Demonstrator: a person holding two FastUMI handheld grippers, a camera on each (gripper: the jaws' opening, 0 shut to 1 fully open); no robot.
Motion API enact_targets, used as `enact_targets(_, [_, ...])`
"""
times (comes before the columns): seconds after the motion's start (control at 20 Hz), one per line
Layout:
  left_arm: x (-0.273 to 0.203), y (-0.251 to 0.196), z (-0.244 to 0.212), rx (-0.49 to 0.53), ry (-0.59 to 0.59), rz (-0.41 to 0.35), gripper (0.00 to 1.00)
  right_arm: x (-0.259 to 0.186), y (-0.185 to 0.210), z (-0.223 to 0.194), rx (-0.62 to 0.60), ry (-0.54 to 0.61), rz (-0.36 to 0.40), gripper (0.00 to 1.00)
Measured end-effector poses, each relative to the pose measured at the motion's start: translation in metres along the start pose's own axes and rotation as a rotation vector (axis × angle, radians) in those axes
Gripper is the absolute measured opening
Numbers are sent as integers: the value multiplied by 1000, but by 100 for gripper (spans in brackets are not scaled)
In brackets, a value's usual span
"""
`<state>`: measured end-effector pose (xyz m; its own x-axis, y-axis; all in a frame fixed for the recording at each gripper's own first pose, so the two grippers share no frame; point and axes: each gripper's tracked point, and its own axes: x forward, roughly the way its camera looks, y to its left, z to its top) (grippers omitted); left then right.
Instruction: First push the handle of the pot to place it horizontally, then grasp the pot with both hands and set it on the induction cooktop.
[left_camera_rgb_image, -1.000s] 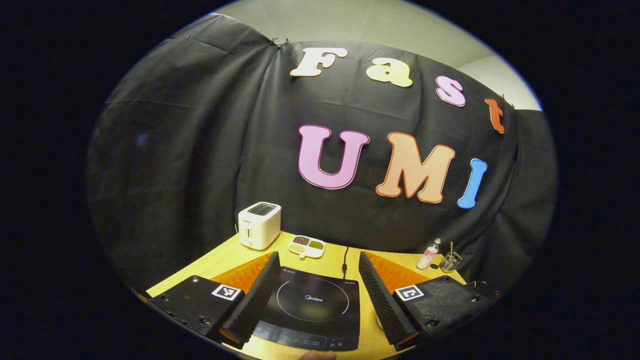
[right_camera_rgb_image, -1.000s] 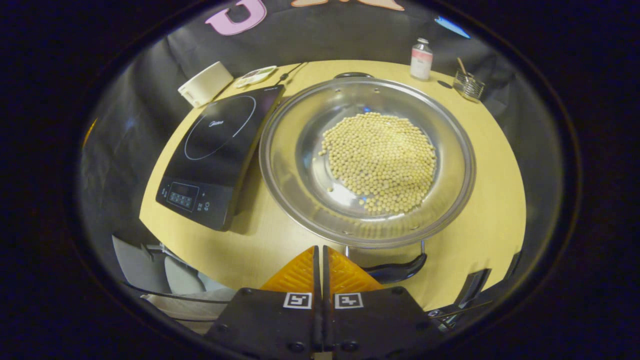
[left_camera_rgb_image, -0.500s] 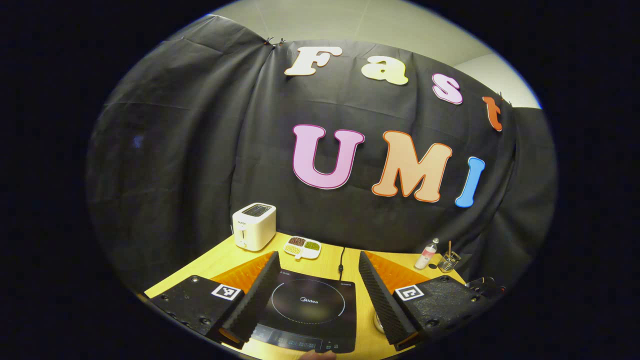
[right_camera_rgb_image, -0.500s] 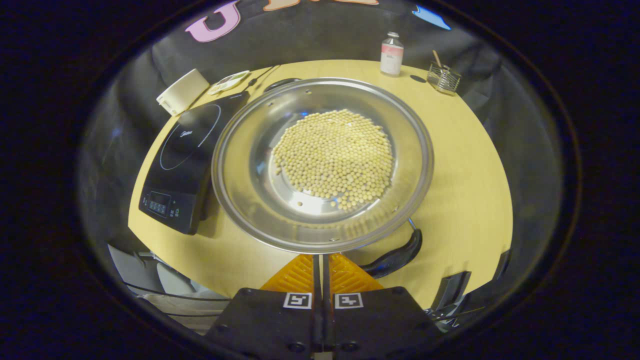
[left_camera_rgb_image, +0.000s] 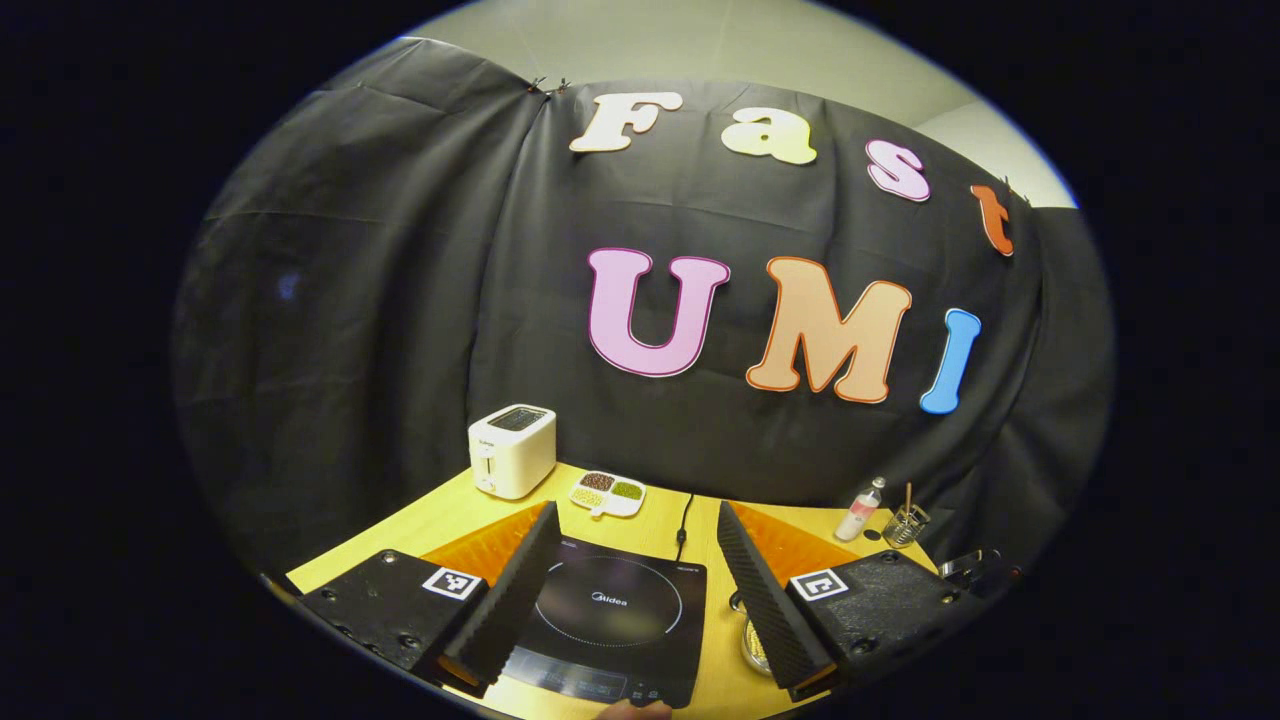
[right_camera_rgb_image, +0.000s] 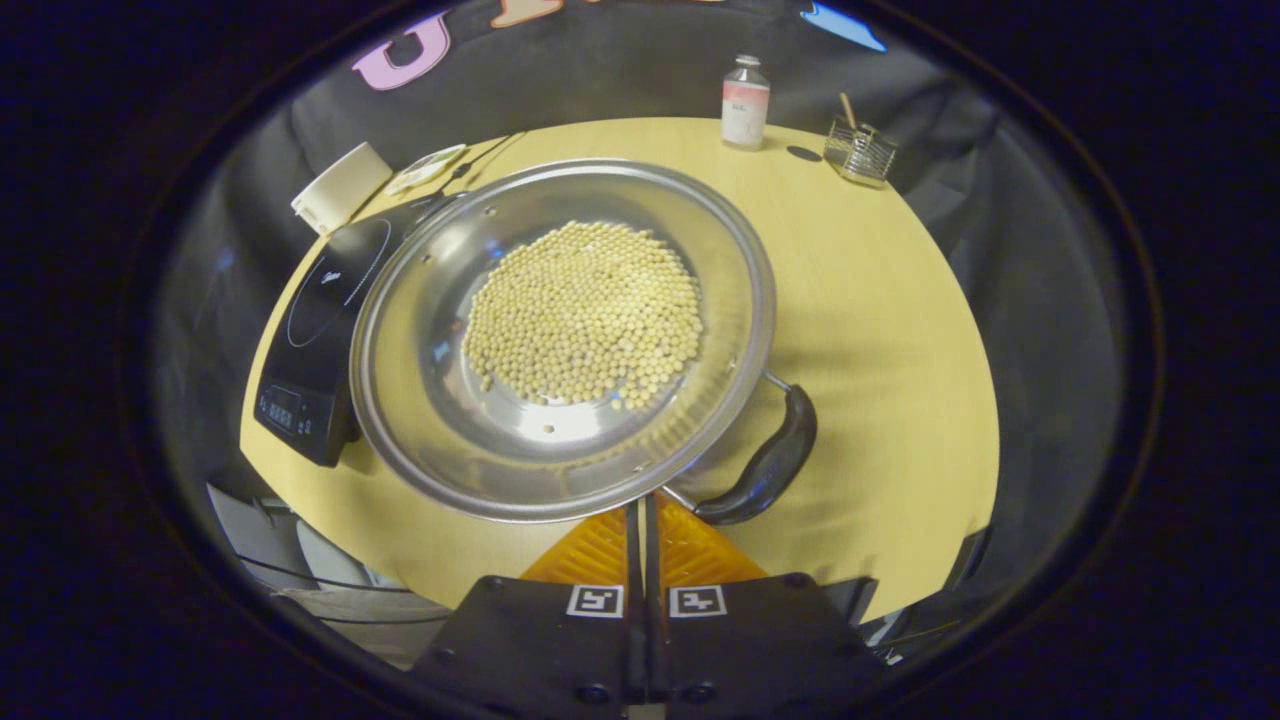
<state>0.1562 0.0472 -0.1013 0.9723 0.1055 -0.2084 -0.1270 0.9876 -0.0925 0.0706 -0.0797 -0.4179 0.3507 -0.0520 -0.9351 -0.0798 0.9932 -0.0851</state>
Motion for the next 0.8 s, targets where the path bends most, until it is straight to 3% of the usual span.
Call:
enact_targets(0.1, [-3,-7,-2,6,1,15,96,4,-14,8,-3,-7,0,3])
enact_targets(0.4, [-15,-30,-5,23,5,51,93,17,-47,36,30,-29,27,3])
enact_targets(0.45, [-16,-34,-6,23,9,54,96,19,-51,42,33,-34,31,3])
enact_targets(0.6, [-20,-44,-8,32,16,54,93,22,-60,54,39,-51,39,3])
enact_targets(0.75, [-22,-51,-8,51,19,43,100,22,-62,58,49,-67,36,3])
enact_targets(0.8, [-22,-53,-8,54,19,42,96,21,-61,59,42,-73,34,3])
